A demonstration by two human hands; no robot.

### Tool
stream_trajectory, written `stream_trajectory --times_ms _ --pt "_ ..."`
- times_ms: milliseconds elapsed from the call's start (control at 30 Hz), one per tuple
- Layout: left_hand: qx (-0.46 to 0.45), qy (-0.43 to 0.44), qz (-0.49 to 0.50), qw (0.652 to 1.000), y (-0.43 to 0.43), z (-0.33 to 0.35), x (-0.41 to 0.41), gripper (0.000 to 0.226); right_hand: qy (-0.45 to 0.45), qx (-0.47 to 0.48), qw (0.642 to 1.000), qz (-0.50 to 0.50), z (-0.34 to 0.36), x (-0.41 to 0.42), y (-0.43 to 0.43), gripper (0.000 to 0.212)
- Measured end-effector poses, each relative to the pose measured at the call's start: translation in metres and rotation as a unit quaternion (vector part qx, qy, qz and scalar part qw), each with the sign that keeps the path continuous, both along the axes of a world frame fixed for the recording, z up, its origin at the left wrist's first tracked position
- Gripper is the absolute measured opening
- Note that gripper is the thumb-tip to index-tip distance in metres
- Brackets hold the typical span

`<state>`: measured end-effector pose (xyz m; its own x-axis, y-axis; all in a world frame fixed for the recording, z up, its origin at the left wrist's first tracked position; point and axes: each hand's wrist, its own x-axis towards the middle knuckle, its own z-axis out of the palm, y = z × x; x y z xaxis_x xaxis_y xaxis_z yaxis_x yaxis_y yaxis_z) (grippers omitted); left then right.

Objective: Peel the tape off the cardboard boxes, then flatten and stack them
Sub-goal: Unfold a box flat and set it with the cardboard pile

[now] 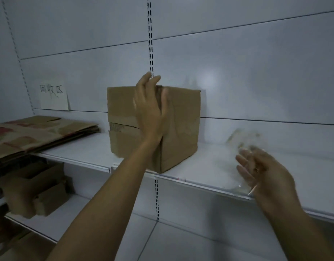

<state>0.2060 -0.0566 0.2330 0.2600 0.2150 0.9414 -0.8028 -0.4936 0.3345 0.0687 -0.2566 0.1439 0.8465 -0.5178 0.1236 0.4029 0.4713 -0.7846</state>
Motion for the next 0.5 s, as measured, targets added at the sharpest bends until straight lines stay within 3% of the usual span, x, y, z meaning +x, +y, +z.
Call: stream_trajectory --times_ms 167,300,367,433,500 --pt "0.025 0.024 -0.065 0.997 -0.035 -0.058 -0.034 0.048 0.014 -0.124 0.99 -0.059 -0.015 -0.024 0.021 0.016" --pt "0.071 0.087 -0.23 0.967 -0.059 -0.152 -0.13 0.045 -0.006 -0.277 0.955 -0.108 -0.033 -0.051 0.023 0.015" --pt "0.052 0.225 -0.354 0.906 -0.064 -0.181 -0.169 0.053 -0.022 -0.34 0.93 -0.139 -0.054 -0.065 0.026 0.015" --pt "0.011 0.361 -0.453 0.815 -0.066 -0.203 -0.188 0.063 -0.014 -0.382 0.912 -0.15 -0.085 -0.08 0.03 0.015" --pt "0.009 0.436 -0.491 0.754 -0.066 -0.222 -0.195 0.06 0.038 -0.41 0.9 -0.144 -0.124 -0.093 0.037 0.024"
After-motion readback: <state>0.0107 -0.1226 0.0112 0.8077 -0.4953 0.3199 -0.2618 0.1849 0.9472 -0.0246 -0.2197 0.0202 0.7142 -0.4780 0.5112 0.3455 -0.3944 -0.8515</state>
